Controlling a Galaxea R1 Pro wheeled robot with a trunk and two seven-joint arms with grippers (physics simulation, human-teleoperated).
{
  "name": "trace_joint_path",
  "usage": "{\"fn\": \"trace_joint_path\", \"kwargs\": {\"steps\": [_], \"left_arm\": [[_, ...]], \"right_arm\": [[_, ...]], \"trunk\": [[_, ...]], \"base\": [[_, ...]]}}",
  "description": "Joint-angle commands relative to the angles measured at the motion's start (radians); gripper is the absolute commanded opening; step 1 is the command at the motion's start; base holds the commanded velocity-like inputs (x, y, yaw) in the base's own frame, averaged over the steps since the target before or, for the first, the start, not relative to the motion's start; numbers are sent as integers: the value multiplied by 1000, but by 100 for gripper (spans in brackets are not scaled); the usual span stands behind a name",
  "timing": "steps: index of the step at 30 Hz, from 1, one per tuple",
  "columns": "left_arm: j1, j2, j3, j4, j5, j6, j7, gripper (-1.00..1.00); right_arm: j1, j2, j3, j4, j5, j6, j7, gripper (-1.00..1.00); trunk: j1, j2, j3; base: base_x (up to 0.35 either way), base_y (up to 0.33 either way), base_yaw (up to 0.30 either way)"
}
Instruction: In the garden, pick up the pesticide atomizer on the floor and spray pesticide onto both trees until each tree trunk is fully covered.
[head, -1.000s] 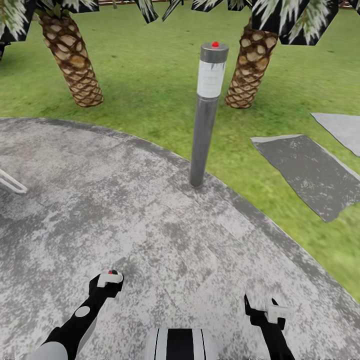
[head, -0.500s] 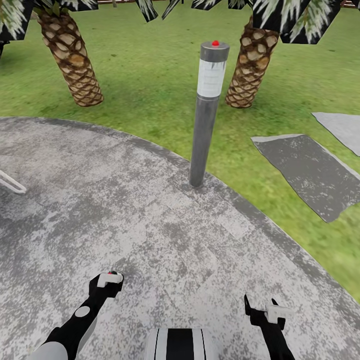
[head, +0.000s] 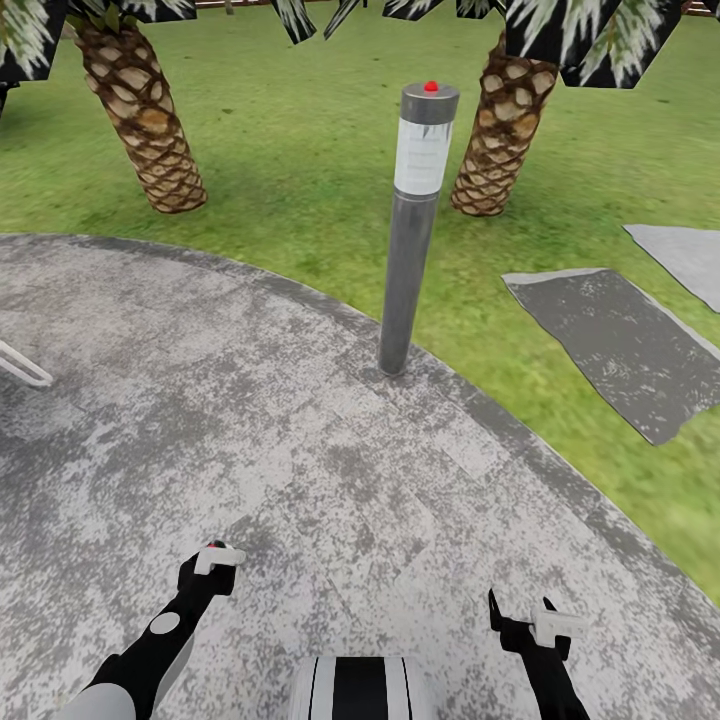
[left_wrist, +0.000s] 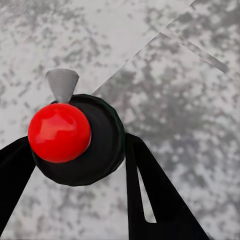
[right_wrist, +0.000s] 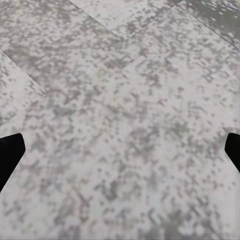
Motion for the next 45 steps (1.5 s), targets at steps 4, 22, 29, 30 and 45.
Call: {"fn": "trace_joint_path", "kwargs": {"steps": [4, 22, 29, 30, 45], "left_arm": [[0, 0, 0, 0, 0, 0, 0, -100], [0, 0, 0, -2, 0, -1, 0, -100], [0, 0, 0, -2, 0, 0, 0, -100], [0, 0, 0, -1, 0, 0, 0, -100], [0, 0, -1, -7, -2, 3, 7, -100]], "right_arm": [[0, 0, 0, 1, 0, 0, 0, 100], [0, 0, 0, 1, 0, 0, 0, 100], [0, 0, 0, 1, 0, 0, 0, 100], [0, 0, 1, 0, 0, 0, 0, 100], [1, -3, 0, -40, 3, 0, -33, 100]], "trunk": [[0, 0, 0], [0, 0, 0], [-3, 2, 27], [-4, 2, 31], [-10, 5, 92]], "base": [[0, 0, 0], [0, 0, 0], [0, 0, 0], [0, 0, 0], [0, 0, -39]]}}
